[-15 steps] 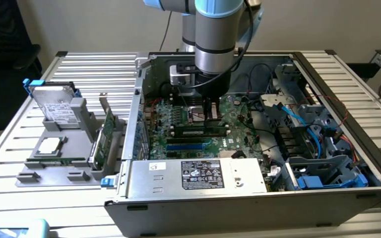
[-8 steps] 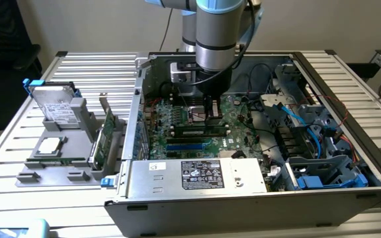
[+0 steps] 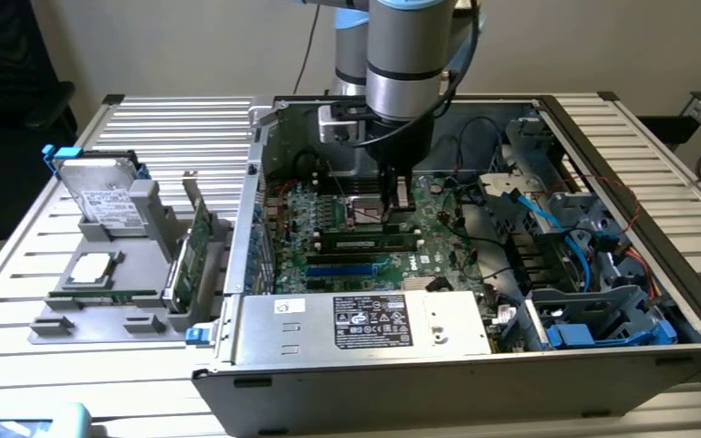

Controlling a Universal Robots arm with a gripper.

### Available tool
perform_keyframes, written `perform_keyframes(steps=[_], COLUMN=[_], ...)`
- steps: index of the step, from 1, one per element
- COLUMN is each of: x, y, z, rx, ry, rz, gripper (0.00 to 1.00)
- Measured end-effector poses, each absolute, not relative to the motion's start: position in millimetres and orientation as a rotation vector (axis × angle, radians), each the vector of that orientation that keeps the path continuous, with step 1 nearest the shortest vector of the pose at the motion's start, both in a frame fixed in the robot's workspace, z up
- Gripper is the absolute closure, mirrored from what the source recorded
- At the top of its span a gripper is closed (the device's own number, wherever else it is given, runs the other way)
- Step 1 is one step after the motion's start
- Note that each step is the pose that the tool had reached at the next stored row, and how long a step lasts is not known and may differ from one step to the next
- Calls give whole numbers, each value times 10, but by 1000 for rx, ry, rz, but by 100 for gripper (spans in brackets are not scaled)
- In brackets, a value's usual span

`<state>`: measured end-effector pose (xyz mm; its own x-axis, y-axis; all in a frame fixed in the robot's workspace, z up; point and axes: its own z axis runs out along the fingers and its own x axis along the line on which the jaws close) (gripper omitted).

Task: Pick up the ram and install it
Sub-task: 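Insert the ram into the slot, then press down the ram until it locks into place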

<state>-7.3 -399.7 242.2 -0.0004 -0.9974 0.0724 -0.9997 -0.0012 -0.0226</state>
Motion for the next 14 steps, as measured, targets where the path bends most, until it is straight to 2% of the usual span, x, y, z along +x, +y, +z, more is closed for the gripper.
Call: perform_keyframes(steps=[14], x=[-61], y=[-4001], z=[2423], rx=[2195], ry=[-2192], rz=[104], gripper=[72])
